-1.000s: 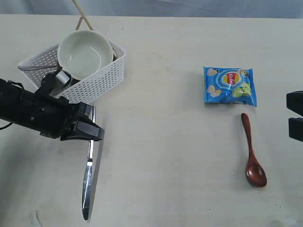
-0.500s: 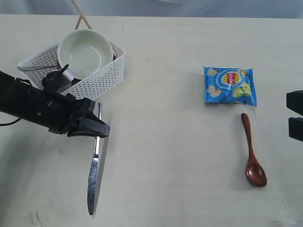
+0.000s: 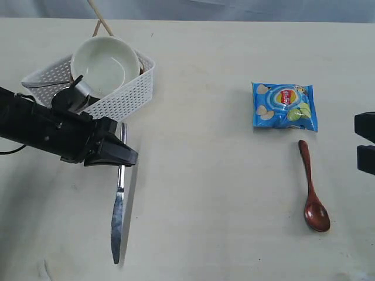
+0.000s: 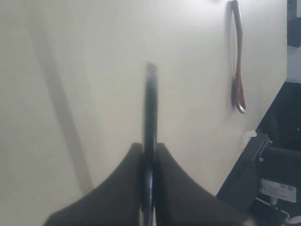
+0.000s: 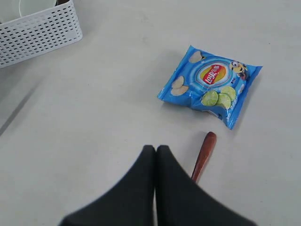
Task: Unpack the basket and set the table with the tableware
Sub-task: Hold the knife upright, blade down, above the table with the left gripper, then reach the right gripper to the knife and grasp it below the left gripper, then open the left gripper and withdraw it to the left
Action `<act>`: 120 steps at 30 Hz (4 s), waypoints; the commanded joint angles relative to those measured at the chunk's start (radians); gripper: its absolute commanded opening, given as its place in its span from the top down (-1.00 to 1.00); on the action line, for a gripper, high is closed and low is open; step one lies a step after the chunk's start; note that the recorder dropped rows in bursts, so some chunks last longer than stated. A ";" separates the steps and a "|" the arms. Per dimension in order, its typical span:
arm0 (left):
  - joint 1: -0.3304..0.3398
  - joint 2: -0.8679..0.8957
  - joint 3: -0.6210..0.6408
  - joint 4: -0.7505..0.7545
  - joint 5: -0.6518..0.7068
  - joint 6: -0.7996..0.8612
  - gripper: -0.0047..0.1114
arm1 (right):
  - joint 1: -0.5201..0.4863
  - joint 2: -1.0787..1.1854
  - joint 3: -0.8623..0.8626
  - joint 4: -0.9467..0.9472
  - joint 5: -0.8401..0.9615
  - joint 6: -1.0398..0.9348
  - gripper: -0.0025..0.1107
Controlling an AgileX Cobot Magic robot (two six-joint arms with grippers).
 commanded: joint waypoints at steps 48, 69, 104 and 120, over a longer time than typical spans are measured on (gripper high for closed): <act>-0.022 -0.014 0.004 -0.184 0.234 0.076 0.92 | 0.350 1.080 -0.285 1.388 -0.169 -0.995 0.10; -0.022 -0.014 0.004 -0.176 0.226 0.076 0.91 | 0.350 1.085 -0.285 1.388 -0.108 -0.949 0.96; -0.022 -0.032 0.004 -0.148 0.229 0.099 0.10 | 0.152 0.979 -0.193 1.314 -0.036 -0.875 0.96; -0.022 -0.493 0.322 -0.087 0.129 0.121 0.92 | 0.239 0.967 -0.147 1.366 -0.200 -0.841 0.96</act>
